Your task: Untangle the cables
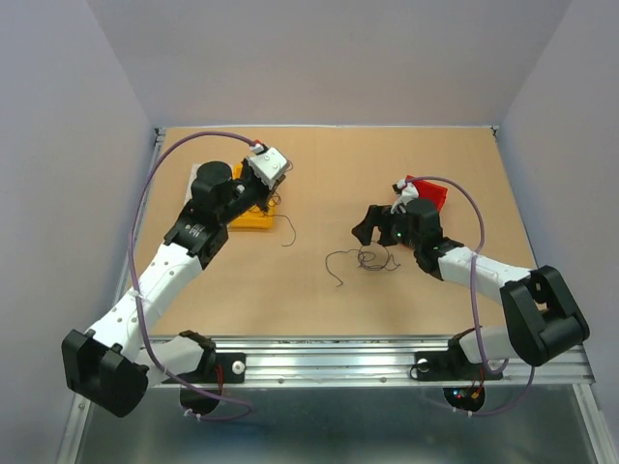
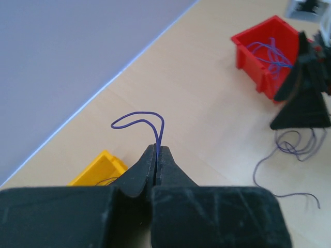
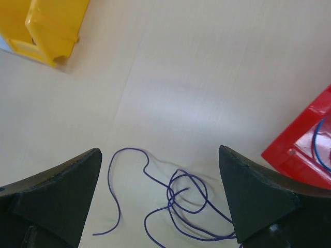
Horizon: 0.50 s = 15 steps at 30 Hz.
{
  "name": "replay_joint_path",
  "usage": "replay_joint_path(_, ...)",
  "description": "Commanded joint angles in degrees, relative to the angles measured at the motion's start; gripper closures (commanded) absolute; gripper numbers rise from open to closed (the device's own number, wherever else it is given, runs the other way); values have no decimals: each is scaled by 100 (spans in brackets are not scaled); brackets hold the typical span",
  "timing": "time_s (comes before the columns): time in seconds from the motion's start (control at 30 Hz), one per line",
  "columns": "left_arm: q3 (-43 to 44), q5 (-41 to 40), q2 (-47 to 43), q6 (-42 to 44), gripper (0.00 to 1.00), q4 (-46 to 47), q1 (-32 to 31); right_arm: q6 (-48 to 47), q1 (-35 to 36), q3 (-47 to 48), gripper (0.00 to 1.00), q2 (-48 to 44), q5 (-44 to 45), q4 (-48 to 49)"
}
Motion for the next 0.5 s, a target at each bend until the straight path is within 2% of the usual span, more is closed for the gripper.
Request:
replay_joint_path(0.0, 415, -648, 355, -216, 100, 212, 471, -101, 171, 424, 1, 110, 150, 514)
replay_joint_path(0.13, 766, -744, 989, -321, 100, 274, 1155, -84, 294, 433, 1, 172, 230, 602)
replay_joint_path(0.27, 1022, -701, 1857, -313, 100, 405, 1526, -119, 356, 424, 1, 207, 300, 611)
replay_joint_path(0.47, 1338, -1043, 2861, -286, 100, 687, 1606, -136, 391, 371, 1, 119, 379, 611)
